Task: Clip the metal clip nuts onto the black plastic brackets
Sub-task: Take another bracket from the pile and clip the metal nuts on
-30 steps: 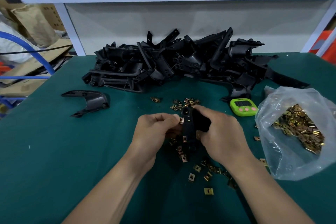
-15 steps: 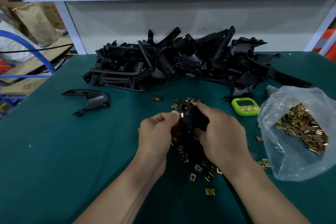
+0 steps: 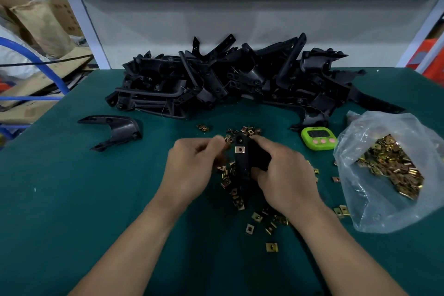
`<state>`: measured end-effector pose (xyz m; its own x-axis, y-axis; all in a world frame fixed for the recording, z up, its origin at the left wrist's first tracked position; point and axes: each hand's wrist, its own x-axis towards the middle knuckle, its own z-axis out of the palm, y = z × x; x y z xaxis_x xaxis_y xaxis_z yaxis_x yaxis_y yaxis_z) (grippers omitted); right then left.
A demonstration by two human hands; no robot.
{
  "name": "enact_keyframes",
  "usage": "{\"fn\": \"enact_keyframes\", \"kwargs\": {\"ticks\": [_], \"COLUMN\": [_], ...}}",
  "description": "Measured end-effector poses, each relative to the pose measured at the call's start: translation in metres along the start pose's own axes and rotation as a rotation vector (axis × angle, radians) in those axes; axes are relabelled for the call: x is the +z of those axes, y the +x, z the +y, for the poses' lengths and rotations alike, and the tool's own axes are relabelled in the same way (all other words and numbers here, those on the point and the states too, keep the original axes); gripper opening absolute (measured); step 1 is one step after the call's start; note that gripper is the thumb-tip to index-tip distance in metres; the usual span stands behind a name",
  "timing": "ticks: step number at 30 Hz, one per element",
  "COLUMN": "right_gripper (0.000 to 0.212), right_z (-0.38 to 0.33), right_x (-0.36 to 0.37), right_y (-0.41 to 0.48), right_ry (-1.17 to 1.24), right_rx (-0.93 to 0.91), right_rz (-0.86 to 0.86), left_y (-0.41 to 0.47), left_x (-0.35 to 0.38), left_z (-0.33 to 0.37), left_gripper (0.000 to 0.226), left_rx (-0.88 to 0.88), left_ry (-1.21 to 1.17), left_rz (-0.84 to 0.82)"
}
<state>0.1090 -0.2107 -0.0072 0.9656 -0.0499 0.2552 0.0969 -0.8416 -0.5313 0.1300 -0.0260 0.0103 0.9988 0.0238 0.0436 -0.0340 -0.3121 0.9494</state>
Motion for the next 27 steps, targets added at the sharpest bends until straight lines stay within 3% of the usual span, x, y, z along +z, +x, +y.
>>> {"fn": "enact_keyframes", "kwargs": {"ticks": [2,5,9,13,19,27], "right_gripper": [0.070,0.070,0.069,0.067,0.062,0.061], "right_z": [0.003,0.006,0.009,0.009,0.015,0.011], "right_x": [0.001,0.003,0.004,0.004,0.000,-0.001], "right_y": [0.000,0.001,0.003,0.004,0.006,0.006], "right_ry": [0.014,0.044,0.061,0.050,0.113,0.092], "right_rx": [0.009,0.015,0.034,0.040,0.070,0.089], "right_rz": [0.022,0.031,0.022,-0.003,-0.007,-0.033], "left_y": [0.002,0.006,0.009,0.010,0.011,0.013], "left_x": [-0.010,-0.017,-0.021,-0.022,-0.024,-0.028], "left_z": [-0.002,-0.006,-0.007,-0.009,-0.013,-0.015], "left_gripper": [0.017,0.014,0.014,0.032,0.023,0.014], "left_rx": [0.119,0.133,0.075,0.107,0.177,0.094], "left_ry": [0.322,0.608,0.595,0.670,0.677,0.715], "left_rz": [-0.001,-0.206,-0.327,-0.366,-0.129,-0.209]}}
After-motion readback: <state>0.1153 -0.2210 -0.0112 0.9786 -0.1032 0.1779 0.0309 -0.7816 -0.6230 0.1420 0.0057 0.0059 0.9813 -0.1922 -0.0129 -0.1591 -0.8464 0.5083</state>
